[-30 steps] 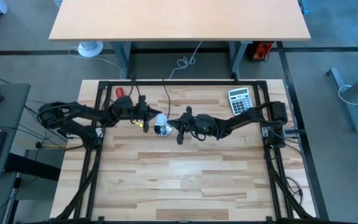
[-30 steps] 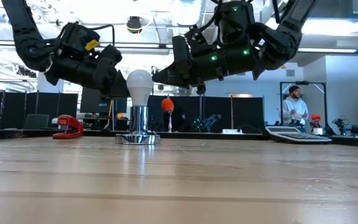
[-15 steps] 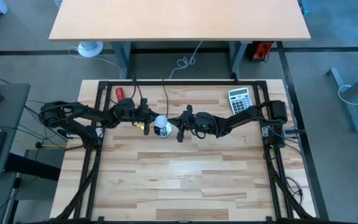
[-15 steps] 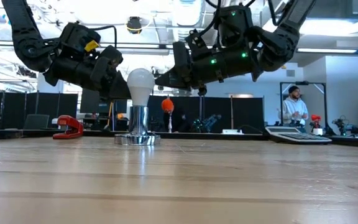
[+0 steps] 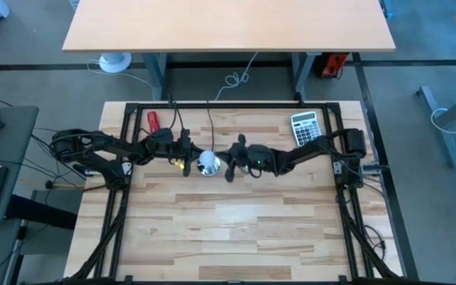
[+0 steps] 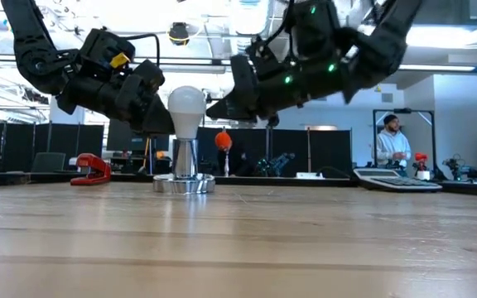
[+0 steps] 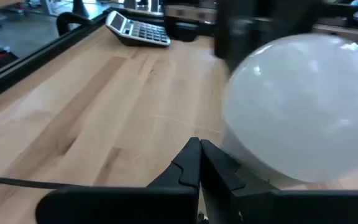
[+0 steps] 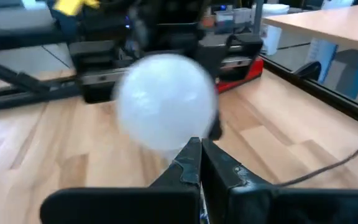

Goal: Screw lightbulb
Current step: Remove the lightbulb from the silver lamp socket

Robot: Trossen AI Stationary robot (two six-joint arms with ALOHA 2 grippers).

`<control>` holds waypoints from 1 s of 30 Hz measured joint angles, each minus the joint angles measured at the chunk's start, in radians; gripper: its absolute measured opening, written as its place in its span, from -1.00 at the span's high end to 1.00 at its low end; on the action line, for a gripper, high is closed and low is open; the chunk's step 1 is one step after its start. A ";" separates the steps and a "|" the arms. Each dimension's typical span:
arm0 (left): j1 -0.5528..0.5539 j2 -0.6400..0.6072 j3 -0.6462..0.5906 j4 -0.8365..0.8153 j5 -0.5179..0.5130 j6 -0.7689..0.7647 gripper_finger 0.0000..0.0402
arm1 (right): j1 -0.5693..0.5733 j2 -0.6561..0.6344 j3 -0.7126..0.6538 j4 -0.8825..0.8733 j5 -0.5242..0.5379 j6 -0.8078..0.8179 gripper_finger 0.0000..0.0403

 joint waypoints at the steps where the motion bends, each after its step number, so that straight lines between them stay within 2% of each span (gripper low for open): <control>1: 0.000 0.000 0.000 -0.004 0.000 0.002 1.00 | 0.021 -0.008 0.000 -0.024 0.035 0.000 0.95; 3: 0.000 0.000 0.000 -0.009 0.000 0.013 1.00 | 0.061 -0.028 0.000 -0.072 0.100 -0.007 0.95; 6: 0.000 0.000 0.000 -0.012 -0.007 0.024 1.00 | 0.092 -0.033 0.000 -0.081 0.112 -0.002 0.95; 13: 0.000 0.000 -0.001 -0.012 -0.023 0.034 1.00 | 0.085 -0.033 0.001 -0.049 0.099 0.003 0.95; 18: 0.000 0.000 -0.001 -0.012 -0.024 0.032 1.00 | 0.068 -0.033 0.006 -0.007 0.024 0.004 0.95; 30: -0.005 0.000 -0.001 -0.014 -0.038 0.008 1.00 | 0.033 -0.033 0.066 -0.139 0.016 -0.035 0.95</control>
